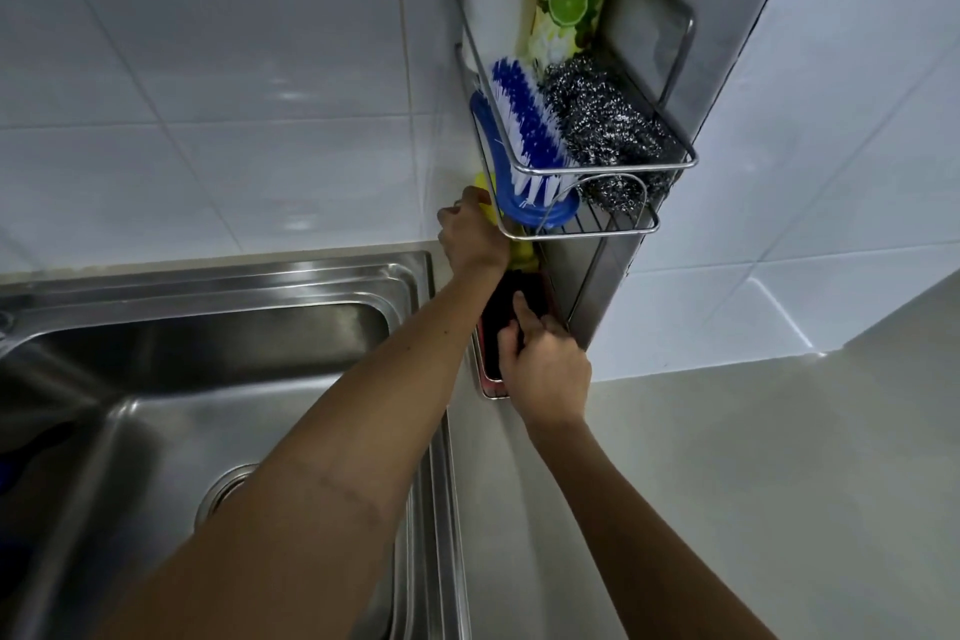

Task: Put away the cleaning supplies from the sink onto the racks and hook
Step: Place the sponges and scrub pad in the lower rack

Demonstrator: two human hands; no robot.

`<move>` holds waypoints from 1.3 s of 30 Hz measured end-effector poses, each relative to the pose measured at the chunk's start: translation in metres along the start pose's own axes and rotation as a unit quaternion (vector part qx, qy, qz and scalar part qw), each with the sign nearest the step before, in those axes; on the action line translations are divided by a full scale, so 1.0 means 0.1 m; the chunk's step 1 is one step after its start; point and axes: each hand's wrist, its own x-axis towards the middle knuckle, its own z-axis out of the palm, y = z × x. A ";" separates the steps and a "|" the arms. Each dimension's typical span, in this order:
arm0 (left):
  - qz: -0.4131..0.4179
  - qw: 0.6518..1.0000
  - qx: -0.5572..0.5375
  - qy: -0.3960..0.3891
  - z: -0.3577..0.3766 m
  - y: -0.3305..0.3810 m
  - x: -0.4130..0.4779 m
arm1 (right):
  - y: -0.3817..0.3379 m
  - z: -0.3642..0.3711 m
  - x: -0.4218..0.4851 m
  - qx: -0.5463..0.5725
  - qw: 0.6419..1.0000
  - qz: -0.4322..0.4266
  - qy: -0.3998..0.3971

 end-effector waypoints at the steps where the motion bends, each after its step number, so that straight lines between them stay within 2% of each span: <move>1: 0.028 0.999 0.017 -0.001 0.02 -0.01 -0.02 | 0.00 0.00 0.00 0.009 1.000 -0.002 0.004; 5: 0.112 0.991 0.068 0.024 0.01 -0.10 -0.05 | 0.02 -0.01 0.01 0.020 1.000 -0.011 0.010; 11: 0.203 0.966 0.157 0.011 -0.09 -0.25 -0.08 | 0.01 0.03 0.01 0.020 0.999 -0.011 0.022; 15: 0.191 0.964 0.187 -0.005 -0.15 -0.27 -0.09 | 0.00 0.04 0.01 0.016 1.000 -0.008 0.022; 20: 0.169 0.975 0.137 0.036 -0.25 -0.15 -0.17 | -0.02 0.04 0.00 0.011 1.000 -0.003 0.014; 23: 0.150 0.984 0.096 0.031 -0.22 -0.13 -0.19 | 0.00 0.06 0.00 0.006 1.000 -0.013 0.024; 26: 0.168 0.980 0.107 0.010 -0.17 -0.22 -0.18 | 0.02 0.11 0.01 0.002 0.999 -0.018 0.036; 29: 0.199 0.969 0.142 0.022 -0.15 -0.30 -0.17 | 0.03 0.13 0.02 -0.004 0.999 -0.016 0.035; 31: 0.249 0.948 0.199 0.015 -0.15 -0.33 -0.17 | 0.04 0.13 0.01 -0.007 0.999 -0.009 0.033; 34: 0.359 0.869 0.334 -0.069 -0.17 -0.34 -0.11 | 0.04 0.14 0.00 -0.006 0.999 -0.006 0.038; 36: 0.377 0.826 0.396 -0.133 -0.22 -0.34 -0.03 | 0.04 0.14 0.00 -0.006 0.999 -0.006 0.041; 39: 0.347 0.820 0.424 -0.165 -0.27 -0.36 0.02 | 0.04 0.14 0.00 -0.010 0.999 -0.008 0.039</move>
